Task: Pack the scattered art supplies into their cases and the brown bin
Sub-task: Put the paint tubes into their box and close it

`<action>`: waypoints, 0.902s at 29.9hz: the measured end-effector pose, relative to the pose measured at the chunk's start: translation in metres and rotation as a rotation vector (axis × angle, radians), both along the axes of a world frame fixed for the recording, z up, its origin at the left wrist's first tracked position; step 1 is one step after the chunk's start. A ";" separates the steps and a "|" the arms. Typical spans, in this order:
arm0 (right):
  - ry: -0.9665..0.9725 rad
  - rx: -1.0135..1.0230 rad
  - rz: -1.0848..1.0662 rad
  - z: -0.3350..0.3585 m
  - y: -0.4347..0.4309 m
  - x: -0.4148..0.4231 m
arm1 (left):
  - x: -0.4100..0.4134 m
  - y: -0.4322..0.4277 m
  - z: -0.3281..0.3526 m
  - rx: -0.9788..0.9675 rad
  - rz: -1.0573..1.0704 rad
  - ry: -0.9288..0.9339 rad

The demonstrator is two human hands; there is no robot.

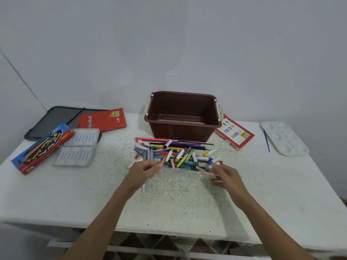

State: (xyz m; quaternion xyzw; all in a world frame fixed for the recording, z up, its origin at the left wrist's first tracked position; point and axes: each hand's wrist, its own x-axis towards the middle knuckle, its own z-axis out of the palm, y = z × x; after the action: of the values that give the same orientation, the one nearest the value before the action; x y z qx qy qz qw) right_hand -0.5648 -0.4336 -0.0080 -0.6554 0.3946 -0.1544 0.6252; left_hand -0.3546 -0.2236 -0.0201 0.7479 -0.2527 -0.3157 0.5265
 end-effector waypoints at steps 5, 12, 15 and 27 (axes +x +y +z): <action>0.142 -0.326 0.131 -0.010 0.002 -0.006 | -0.007 0.002 -0.003 0.073 -0.081 -0.086; 0.193 -0.639 0.314 -0.032 0.004 -0.010 | -0.021 0.008 -0.024 0.195 -0.267 -0.413; 0.247 -0.784 0.383 -0.043 0.003 -0.012 | -0.027 0.010 -0.036 0.263 -0.325 -0.523; 0.185 -1.185 0.461 -0.070 0.005 -0.019 | -0.037 0.019 -0.057 0.254 -0.256 -1.039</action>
State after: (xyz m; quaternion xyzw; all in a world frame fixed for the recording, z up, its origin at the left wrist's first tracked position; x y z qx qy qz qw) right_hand -0.5836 -0.4291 -0.0782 -0.9684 0.1436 -0.1507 0.1375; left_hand -0.3921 -0.2045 -0.0775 0.8262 -0.5284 0.0055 0.1953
